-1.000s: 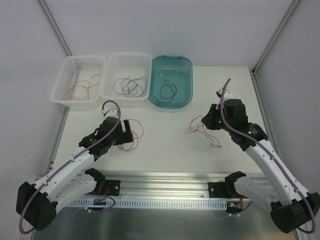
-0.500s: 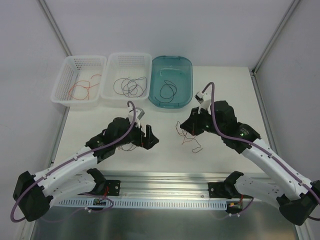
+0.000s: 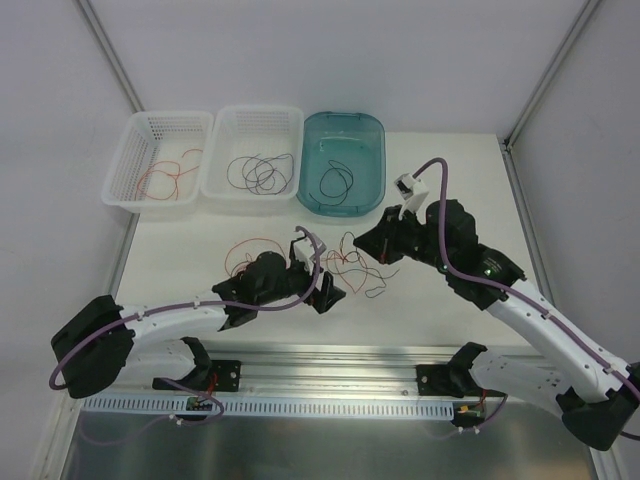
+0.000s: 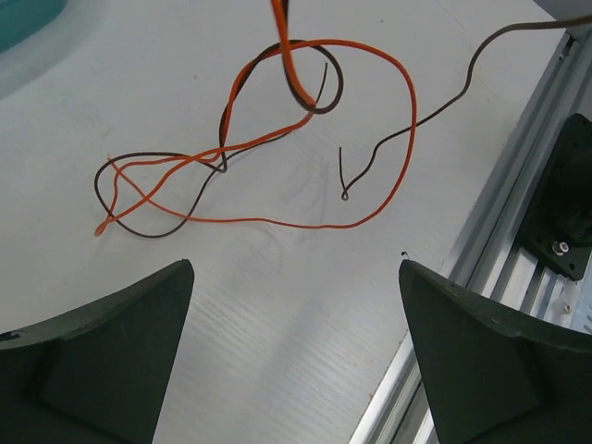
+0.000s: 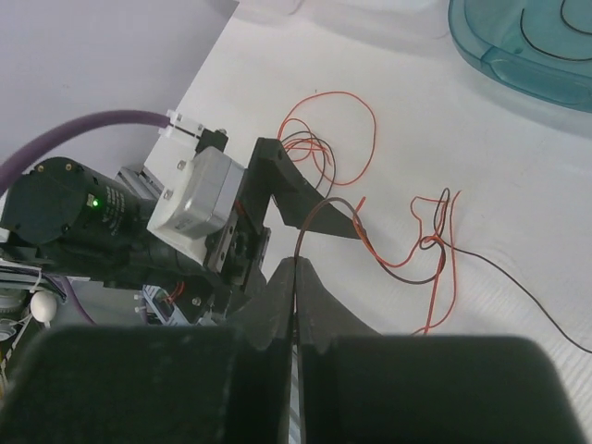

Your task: Untangle the cables

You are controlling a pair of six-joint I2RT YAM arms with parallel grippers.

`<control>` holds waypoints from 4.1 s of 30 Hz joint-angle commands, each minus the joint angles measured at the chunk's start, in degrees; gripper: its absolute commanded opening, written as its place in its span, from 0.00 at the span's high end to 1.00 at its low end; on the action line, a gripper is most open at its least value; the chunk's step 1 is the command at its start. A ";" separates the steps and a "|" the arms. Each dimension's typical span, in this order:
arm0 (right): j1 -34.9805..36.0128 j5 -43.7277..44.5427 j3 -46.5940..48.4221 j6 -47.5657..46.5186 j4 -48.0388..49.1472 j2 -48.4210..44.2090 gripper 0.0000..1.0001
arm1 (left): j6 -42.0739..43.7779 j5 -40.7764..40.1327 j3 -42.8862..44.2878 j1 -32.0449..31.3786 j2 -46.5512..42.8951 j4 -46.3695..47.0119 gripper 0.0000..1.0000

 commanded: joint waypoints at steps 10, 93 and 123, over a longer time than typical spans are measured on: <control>1.95 5.89 1.11 4.21 5.13 0.05 0.99 | -0.81 -16.47 -2.44 -9.40 3.37 18.76 0.11; -38.23 5.63 -15.59 -3.34 -13.06 -2.96 0.94 | 9.56 -35.84 19.54 12.39 -33.99 -57.70 1.00; 9.68 -16.51 8.66 -35.60 -5.24 32.91 0.36 | 13.43 -14.81 14.44 12.30 -35.47 -54.18 1.00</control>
